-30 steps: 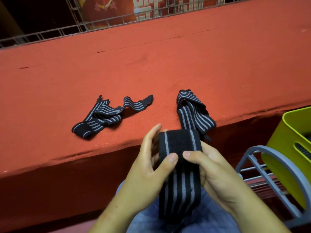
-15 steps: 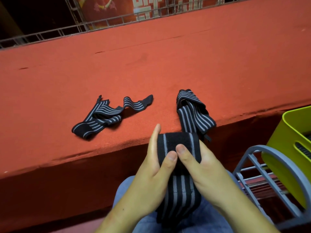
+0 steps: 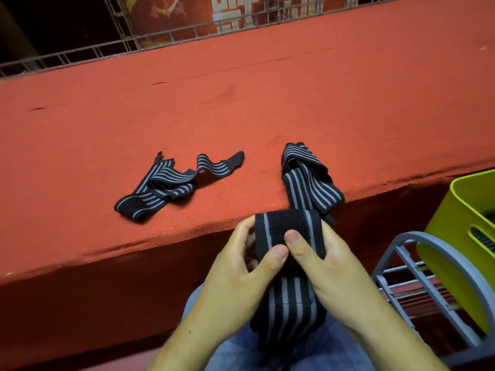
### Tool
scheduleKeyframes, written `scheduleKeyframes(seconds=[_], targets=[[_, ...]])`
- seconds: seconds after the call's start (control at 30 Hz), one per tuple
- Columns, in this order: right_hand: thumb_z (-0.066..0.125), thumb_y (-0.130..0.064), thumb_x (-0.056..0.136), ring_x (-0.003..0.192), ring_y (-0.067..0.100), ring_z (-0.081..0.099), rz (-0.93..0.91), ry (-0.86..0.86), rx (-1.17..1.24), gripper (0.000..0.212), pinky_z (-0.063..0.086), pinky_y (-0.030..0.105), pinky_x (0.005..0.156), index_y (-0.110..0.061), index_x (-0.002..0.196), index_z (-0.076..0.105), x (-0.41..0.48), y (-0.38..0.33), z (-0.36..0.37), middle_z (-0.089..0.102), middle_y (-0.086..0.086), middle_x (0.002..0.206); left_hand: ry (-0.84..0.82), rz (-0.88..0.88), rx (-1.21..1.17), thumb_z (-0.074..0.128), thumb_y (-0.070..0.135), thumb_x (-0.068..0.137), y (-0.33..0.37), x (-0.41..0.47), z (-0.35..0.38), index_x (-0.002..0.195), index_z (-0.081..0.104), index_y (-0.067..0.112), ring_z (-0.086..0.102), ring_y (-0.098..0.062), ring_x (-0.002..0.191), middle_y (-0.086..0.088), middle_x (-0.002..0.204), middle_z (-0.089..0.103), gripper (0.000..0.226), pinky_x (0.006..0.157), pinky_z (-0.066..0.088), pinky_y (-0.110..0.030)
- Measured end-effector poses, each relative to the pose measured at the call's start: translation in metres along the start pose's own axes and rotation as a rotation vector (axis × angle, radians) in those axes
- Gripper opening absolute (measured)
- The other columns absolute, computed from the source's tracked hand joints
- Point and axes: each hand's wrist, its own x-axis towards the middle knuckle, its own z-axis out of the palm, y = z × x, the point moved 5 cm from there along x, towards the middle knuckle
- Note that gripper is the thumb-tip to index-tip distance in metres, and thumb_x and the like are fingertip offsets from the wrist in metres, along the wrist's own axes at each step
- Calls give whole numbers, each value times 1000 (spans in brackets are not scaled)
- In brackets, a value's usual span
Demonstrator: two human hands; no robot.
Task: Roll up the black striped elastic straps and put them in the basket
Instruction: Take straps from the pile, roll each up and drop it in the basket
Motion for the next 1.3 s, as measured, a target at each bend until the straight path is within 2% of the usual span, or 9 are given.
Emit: scheduleKeyframes(seconds=[0.3,0.6,0.8,0.97,1.13,1.3], targets=[[65,-47,85,101,6,76,57,-12,77,30,59,23,84,-31,109,74,0,2,0,80,-9,106,21,2,2,70,32,92,0,0,-1,133,58,28,66,-13,121,7,125,72,42,102,51,-37],[66,-50,85,109,14,76,116,-42,137,40,56,40,100,-26,115,76,1,8,1,81,-2,111,61,31,22,71,42,89,3,-1,-4,130,59,32,68,-13,117,8,123,73,44,99,53,-41],[67,-58,82,112,14,75,135,-83,160,40,54,45,105,-35,114,77,1,12,4,80,-2,114,73,60,35,72,29,91,6,-1,-7,129,59,30,68,-13,116,9,122,73,41,99,53,-41],[67,-62,90,120,16,72,156,-130,172,40,49,49,111,-35,119,75,1,17,7,78,-2,122,100,104,42,74,26,93,11,0,-10,129,59,26,67,-15,118,9,122,72,38,99,53,-38],[65,-64,84,122,20,71,183,-183,223,47,47,49,113,-35,119,75,0,18,10,77,2,125,129,152,91,73,17,93,15,1,-14,130,58,24,63,-17,123,9,125,69,41,103,51,-40],[66,-64,86,119,25,72,233,-202,285,43,49,53,112,-34,115,77,-2,18,12,77,7,122,154,192,125,75,14,93,15,1,-18,131,55,32,59,-21,127,9,129,64,47,108,47,-46]])
